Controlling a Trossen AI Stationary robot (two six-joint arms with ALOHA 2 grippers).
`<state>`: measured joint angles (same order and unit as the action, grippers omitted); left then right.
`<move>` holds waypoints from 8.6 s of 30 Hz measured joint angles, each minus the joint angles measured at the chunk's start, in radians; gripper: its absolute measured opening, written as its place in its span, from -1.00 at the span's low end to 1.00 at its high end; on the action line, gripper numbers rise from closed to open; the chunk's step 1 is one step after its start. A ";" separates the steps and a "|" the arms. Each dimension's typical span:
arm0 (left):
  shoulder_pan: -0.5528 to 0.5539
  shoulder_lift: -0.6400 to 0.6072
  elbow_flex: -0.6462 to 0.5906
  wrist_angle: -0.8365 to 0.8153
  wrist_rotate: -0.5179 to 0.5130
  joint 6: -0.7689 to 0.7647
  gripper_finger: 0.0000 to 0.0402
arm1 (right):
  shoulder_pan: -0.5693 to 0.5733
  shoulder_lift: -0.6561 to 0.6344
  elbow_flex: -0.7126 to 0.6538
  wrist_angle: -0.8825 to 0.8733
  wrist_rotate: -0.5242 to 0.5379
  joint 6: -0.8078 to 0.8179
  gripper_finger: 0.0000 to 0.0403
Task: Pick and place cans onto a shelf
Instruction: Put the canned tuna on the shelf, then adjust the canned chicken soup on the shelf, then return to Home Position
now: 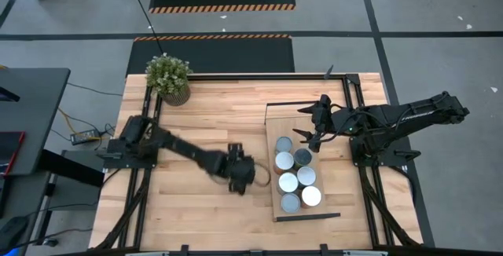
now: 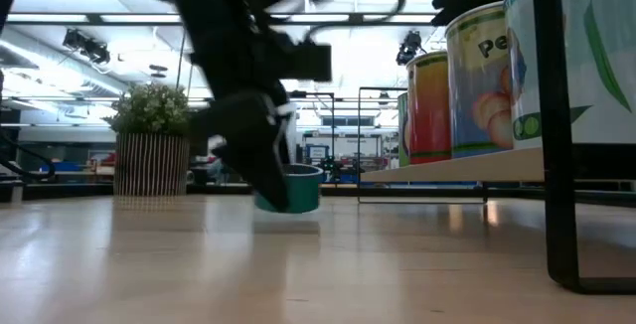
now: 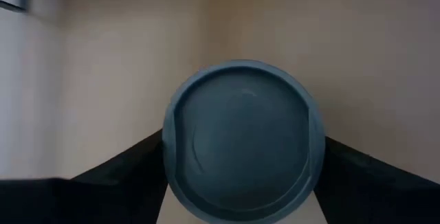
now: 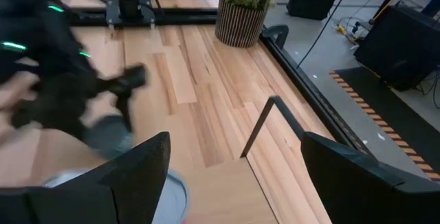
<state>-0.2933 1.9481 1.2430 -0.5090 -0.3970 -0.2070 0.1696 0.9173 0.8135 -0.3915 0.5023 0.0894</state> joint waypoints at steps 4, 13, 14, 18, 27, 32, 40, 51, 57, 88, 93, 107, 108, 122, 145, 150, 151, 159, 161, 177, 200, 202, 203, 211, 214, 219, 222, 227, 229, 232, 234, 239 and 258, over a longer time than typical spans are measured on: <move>0.129 0.000 0.002 0.023 0.062 0.182 0.49 | 0.001 0.000 0.000 0.016 -0.006 -0.003 0.66; 0.302 0.000 0.172 -0.141 0.188 0.361 0.50 | -0.001 0.000 0.000 -0.010 -0.007 -0.004 0.66; 0.311 0.000 0.192 -0.146 0.189 0.375 0.50 | -0.003 0.000 0.000 -0.011 -0.007 -0.006 0.66; 0.328 0.000 0.281 -0.190 0.190 0.434 0.50 | -0.004 0.000 0.000 -0.015 -0.007 -0.020 0.66; 0.353 0.021 0.335 -0.027 0.276 0.514 0.50 | -0.006 0.000 0.000 -0.027 0.004 -0.066 0.66; 0.381 0.068 0.335 0.060 0.330 0.551 0.51 | -0.016 0.000 0.000 -0.022 0.004 -0.074 0.66; 0.392 0.126 0.334 0.117 0.381 0.612 0.51 | -0.020 0.000 0.000 -0.022 0.002 -0.066 0.66; 0.392 0.132 0.334 0.146 0.367 0.552 0.57 | -0.020 0.000 0.000 -0.013 0.000 -0.057 0.66; 0.396 0.135 0.334 0.149 0.367 0.551 0.57 | -0.020 0.000 0.000 -0.010 0.000 -0.056 0.66; 0.408 0.144 0.334 0.150 0.263 0.577 0.58 | -0.020 0.001 0.000 0.001 -0.010 -0.021 0.66; 0.408 0.144 0.334 0.154 0.306 0.573 0.58 | -0.020 0.001 0.000 0.001 -0.010 -0.021 0.66; 0.408 0.143 0.334 0.151 0.291 0.614 0.90 | -0.020 0.001 0.000 0.002 -0.010 -0.021 0.66; 0.408 0.143 0.334 0.149 0.274 0.622 0.90 | -0.020 0.001 0.000 0.002 -0.010 -0.021 0.66; 0.403 0.135 0.334 0.103 0.187 0.669 0.92 | -0.020 0.001 0.000 0.002 -0.010 -0.021 0.66; 0.403 0.062 0.334 0.069 0.228 0.571 0.92 | -0.196 0.121 0.073 -0.344 -0.179 0.199 0.66; 0.404 0.063 0.241 0.211 0.250 0.553 0.92 | -0.233 0.134 0.074 -0.424 -0.235 0.252 0.66; 0.403 0.064 0.227 0.226 0.240 0.551 0.92 | -0.243 0.143 0.074 -0.431 -0.259 0.252 0.66; 0.404 0.059 0.200 0.240 0.225 0.531 0.92 | -0.308 0.253 0.074 -0.441 -0.402 0.251 0.66; 0.404 0.059 0.200 0.234 0.225 0.531 0.92 | -0.317 0.278 0.074 -0.459 -0.406 0.250 0.66; 0.409 0.059 0.200 0.236 0.237 0.480 0.92 | -0.332 0.372 0.074 -0.355 -0.477 0.217 0.66; 0.415 0.019 0.201 0.095 0.258 0.487 0.92 | -0.350 0.318 0.102 -0.319 -0.386 0.126 0.66; 0.416 0.014 0.187 0.108 0.297 0.480 0.92 | -0.346 0.276 0.098 -0.317 -0.368 0.125 0.66; 0.416 0.009 0.171 0.110 0.308 0.476 0.92 | -0.341 0.251 0.090 -0.316 -0.356 0.128 0.66; 0.416 -0.059 0.083 0.169 0.290 0.427 0.92 | -0.290 0.048 -0.025 -0.210 -0.239 0.135 0.66; 0.416 -0.113 0.052 0.178 0.260 0.418 0.92 | -0.277 -0.025 -0.080 -0.126 -0.219 0.135 0.66; 0.414 -0.261 -0.073 0.266 0.198 0.406 0.92 | -0.249 -0.145 -0.208 0.060 -0.208 0.107 0.66; 0.412 -0.347 -0.170 0.359 0.198 0.392 0.92 | -0.234 -0.205 -0.311 0.218 -0.212 0.086 0.66; 0.398 -0.487 -0.303 0.441 0.198 0.317 0.92 | -0.230 -0.285 -0.423 0.349 -0.211 0.101 0.66; 0.386 -0.534 -0.347 0.480 0.197 0.292 0.92 | -0.230 -0.318 -0.447 0.361 -0.211 0.118 0.66; 0.362 -0.606 -0.408 0.529 0.158 0.256 0.92 | -0.225 -0.360 -0.467 0.357 -0.208 0.132 0.66; 0.343 -0.645 -0.449 0.559 0.110 0.238 0.92 | -0.218 -0.378 -0.476 0.358 -0.205 0.136 0.66; 0.284 -0.755 -0.569 0.641 -0.024 0.207 0.92 | -0.195 -0.446 -0.521 0.373 -0.161 0.133 0.66; 0.028 -0.993 -0.929 1.061 -0.238 0.134 0.92 | -0.162 -0.601 -0.802 0.826 -0.090 0.083 0.66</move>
<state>-0.2655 0.9554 0.3138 0.5522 -0.6352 -0.0725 0.0074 0.3160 0.0115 0.4344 0.4118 0.1721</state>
